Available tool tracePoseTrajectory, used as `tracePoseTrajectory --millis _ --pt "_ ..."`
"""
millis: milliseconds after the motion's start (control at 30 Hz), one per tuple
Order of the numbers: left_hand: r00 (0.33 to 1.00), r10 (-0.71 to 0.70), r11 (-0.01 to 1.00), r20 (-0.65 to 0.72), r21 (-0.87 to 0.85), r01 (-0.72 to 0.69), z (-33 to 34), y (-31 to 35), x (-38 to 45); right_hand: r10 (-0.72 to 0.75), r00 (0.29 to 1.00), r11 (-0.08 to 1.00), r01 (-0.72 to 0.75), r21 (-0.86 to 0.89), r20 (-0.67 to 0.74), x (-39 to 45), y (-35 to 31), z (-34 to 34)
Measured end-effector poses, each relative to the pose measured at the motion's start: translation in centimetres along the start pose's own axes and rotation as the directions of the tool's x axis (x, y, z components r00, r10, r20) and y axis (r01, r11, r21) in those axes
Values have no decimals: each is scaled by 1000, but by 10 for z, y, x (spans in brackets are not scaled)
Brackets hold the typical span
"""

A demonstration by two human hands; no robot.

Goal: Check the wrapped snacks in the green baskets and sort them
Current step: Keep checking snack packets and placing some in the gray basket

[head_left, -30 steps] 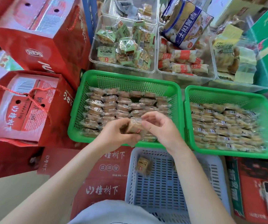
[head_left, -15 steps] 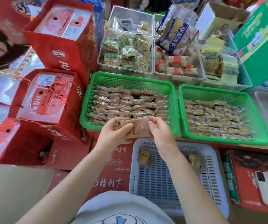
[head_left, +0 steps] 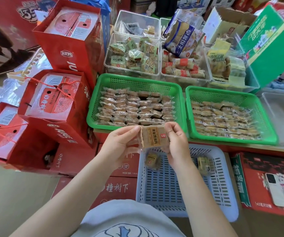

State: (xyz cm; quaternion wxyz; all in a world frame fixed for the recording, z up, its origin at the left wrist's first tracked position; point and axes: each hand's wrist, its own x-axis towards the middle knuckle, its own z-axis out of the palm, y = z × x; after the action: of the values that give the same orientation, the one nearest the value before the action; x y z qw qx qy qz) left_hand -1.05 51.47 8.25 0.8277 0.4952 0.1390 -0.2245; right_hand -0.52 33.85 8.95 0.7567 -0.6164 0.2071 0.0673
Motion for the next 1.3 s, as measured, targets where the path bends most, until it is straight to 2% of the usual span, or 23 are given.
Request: tracePoseTrajectory --millis 67,167,267,367,467,533,600,667,733,800,900,967,1100,1200,1300 --pt "992 59 990 -109 133 -44 0 -3 0 -6 1000 1000 6 8 -25 -4 -1 -3" --pt "980 50 977 -195 212 -8 -1 -10 1 -187 981 961 171 -218 -53 -5 3 -7" --pt "973 -55 978 -222 184 97 -3 -14 1 -378 926 840 344 -420 1 -7 8 -9" --pt "973 -126 988 -192 68 141 -5 -15 1 -456 890 799 397 -453 -24 -10 7 -8" --pt "984 -155 987 -84 17 157 -4 -13 -3 -417 907 840 360 -406 -59 -10 6 -12" --pt "988 -145 989 -48 24 146 -4 -11 -4 -330 941 894 286 -344 -74 -9 4 -16" --pt "994 -109 993 4 35 109 -4 -7 -6 -156 984 982 145 -119 -88 -8 1 -17" --pt "995 -62 996 75 65 57 -2 -2 -6 30 999 987 -25 156 -34 -7 4 -19" --pt "994 -40 995 105 92 30 1 0 -6 116 993 959 -122 258 39 -4 12 -22" --pt "994 -37 994 103 102 27 2 1 -5 136 988 946 -150 289 67 1 19 -23" --pt "996 -63 992 63 112 56 -4 -2 1 153 987 946 -158 284 39 6 17 -21" --pt "995 -97 990 2 106 97 -8 -6 8 127 992 970 -123 209 -6 9 11 -16" --pt "981 -171 985 -89 -8 171 -2 -9 25 -28 995 999 32 31 -96 24 10 -3" --pt "965 -213 971 -153 77 227 6 -6 43 -101 991 994 96 -59 -92 39 5 0" --pt "963 -237 944 -130 202 260 9 -1 63 -128 990 987 122 -106 -56 56 -1 0"
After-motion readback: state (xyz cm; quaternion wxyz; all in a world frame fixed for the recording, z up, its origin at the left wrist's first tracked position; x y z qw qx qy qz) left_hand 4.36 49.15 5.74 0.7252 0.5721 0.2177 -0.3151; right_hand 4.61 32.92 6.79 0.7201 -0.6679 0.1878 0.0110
